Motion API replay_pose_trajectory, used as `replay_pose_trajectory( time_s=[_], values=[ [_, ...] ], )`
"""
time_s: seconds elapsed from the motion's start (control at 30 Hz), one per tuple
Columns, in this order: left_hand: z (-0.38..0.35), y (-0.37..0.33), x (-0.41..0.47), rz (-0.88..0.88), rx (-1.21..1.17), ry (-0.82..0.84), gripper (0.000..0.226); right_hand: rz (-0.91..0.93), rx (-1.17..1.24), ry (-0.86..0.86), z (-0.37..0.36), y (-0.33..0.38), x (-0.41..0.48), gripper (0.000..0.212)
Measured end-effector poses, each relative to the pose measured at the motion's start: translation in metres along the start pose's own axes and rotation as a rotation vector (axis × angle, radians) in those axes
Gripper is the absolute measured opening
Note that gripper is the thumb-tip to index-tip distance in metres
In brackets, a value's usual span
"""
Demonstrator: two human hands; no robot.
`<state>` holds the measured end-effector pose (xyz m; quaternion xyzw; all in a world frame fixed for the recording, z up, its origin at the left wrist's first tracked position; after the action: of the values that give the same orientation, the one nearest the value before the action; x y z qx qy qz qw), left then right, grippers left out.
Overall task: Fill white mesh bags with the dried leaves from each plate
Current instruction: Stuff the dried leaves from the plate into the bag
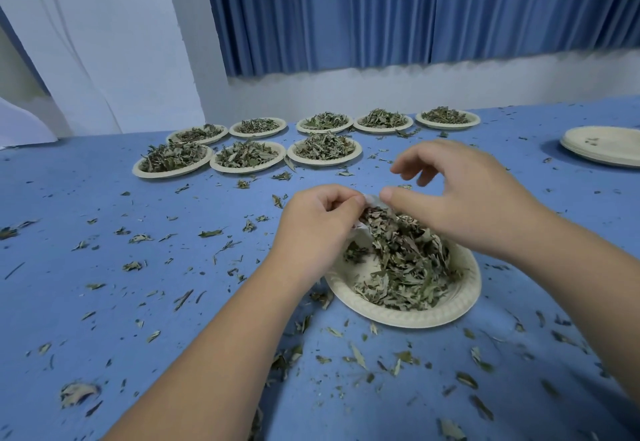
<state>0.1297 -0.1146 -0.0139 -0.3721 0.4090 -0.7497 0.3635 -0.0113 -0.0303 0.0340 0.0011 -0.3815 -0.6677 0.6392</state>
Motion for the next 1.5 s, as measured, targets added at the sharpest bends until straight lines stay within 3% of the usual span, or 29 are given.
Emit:
replay_pose_trajectory(
  time_s=[0.13,0.2,0.33,0.63,0.83,1.07,1.17,1.33,1.5],
  values=[
    [0.003,0.004,0.001,0.033,-0.058,-0.025,0.017,-0.121,-0.263,0.168,-0.004,-0.002,-0.011,0.086],
    [0.002,0.005,0.002,0.048,-0.093,-0.024,0.016,-0.148,-0.349,0.203,-0.016,-0.003,-0.016,0.094],
    [-0.001,0.006,0.004,0.086,-0.180,-0.012,0.017,-0.138,-0.266,0.124,-0.028,-0.004,-0.013,0.074],
    [-0.003,0.004,0.003,0.049,-0.093,-0.034,0.015,0.043,-0.132,0.015,-0.026,0.004,-0.017,0.027],
    [-0.005,-0.002,0.001,0.002,-0.113,-0.021,0.017,0.081,-0.114,-0.046,-0.024,0.012,-0.019,0.021],
    [-0.009,-0.006,-0.002,-0.012,-0.168,0.020,0.019,0.102,-0.240,0.008,-0.030,0.016,-0.013,0.017],
    [-0.007,-0.006,-0.003,-0.001,-0.194,-0.017,0.019,0.101,-0.085,-0.041,-0.026,0.015,-0.016,0.015],
    [-0.010,-0.008,-0.004,0.004,-0.145,-0.004,0.020,-0.069,0.270,-0.136,-0.022,0.002,-0.013,0.015],
    [-0.010,-0.009,-0.005,-0.003,-0.137,0.004,0.016,-0.200,0.288,-0.136,-0.025,-0.013,-0.004,0.026]
  ],
)
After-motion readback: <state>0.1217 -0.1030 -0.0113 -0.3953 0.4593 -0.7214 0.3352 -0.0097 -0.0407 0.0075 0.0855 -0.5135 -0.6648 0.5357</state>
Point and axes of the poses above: each hand's wrist, its own x-axis towards the middle knuckle, its own z-axis out of the back of the hand, y = z × x, the point moved 4 cm from there along x, towards the middle knuckle, and after that the axes turned 7 degrees about x, right-handed, at the moved point
